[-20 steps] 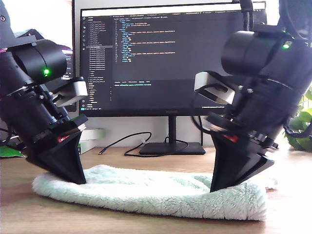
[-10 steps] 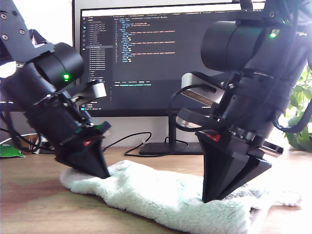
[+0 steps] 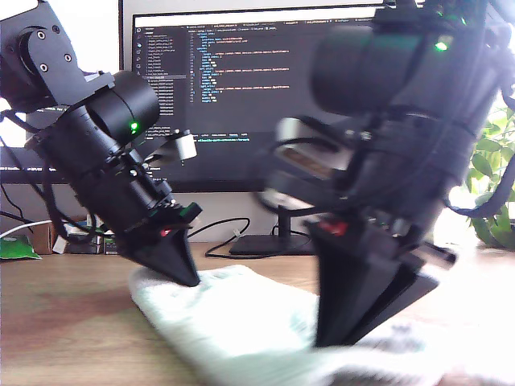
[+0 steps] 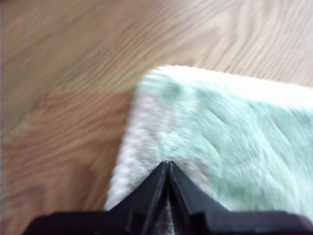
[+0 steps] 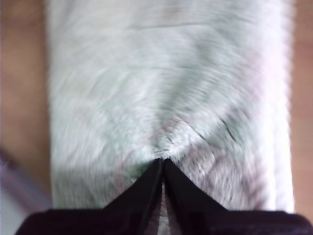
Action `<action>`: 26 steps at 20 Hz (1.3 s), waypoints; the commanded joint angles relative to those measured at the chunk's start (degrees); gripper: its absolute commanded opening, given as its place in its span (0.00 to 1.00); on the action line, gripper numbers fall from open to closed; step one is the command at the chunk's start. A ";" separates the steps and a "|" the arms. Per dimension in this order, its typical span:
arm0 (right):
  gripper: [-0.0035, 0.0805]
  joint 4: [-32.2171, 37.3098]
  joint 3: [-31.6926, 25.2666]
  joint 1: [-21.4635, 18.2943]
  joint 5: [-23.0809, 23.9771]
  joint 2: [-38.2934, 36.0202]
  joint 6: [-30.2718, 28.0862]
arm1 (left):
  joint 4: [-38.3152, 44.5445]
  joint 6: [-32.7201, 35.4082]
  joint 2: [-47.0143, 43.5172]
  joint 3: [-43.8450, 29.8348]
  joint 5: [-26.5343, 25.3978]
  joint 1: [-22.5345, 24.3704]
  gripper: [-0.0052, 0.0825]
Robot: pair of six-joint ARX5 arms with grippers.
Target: Fold the tea towel to a neat square and place it to the right
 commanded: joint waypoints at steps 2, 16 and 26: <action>0.03 -0.68 -3.72 2.99 -0.44 3.28 0.66 | 1.33 0.26 1.66 -0.09 0.55 -0.57 0.03; 0.03 5.51 -2.21 4.55 -0.57 3.28 4.74 | 2.95 1.92 10.49 4.22 2.10 -3.34 0.03; 0.03 9.66 -1.27 4.85 2.69 3.28 4.50 | 5.79 2.84 12.26 5.31 2.34 -3.28 0.03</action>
